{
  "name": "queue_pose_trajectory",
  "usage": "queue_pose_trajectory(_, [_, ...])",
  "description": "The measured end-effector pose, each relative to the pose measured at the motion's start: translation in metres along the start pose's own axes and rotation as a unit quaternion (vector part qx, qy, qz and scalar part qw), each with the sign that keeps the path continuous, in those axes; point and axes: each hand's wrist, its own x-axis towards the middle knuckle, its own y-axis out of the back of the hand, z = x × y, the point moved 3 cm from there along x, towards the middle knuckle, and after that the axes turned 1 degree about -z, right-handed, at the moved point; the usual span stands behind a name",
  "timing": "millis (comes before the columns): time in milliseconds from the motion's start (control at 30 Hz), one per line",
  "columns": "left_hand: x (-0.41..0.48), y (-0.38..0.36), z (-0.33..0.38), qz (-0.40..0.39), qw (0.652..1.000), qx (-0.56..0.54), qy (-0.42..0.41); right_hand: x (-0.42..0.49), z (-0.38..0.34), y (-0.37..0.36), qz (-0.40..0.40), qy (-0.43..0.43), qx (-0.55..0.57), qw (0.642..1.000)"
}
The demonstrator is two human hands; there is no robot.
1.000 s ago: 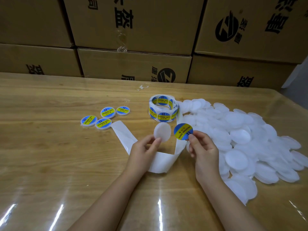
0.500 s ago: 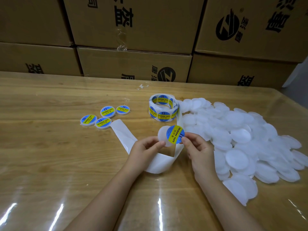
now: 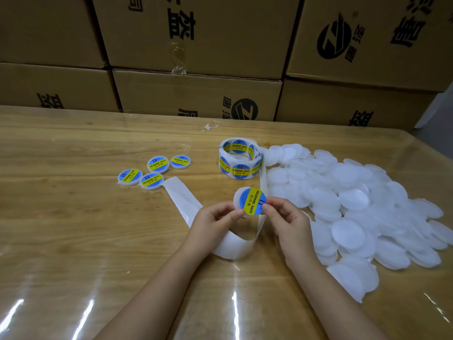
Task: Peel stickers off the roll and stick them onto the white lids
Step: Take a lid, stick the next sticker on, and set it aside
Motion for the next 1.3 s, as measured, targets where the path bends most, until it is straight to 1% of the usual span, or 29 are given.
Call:
queue_pose_trajectory(567, [0.0004,-0.0002,-0.0047,0.006,1.000,-0.007,0.020,-0.0010,-0.0009,-0.0026,-0.008,0.012,-0.009,1.000])
queue_pose_trajectory(967, [-0.0005,-0.0009,-0.0024,0.000,1.000,-0.012,0.015,-0.0031,-0.0043,-0.0031,-0.012,0.025,-0.035,0.999])
queue_pose_trajectory(1300, [-0.0002,-0.0011,-0.0051,0.009,1.000,0.009,0.013,-0.0055,-0.0082,-0.0037,-0.002,0.039,-0.052,0.998])
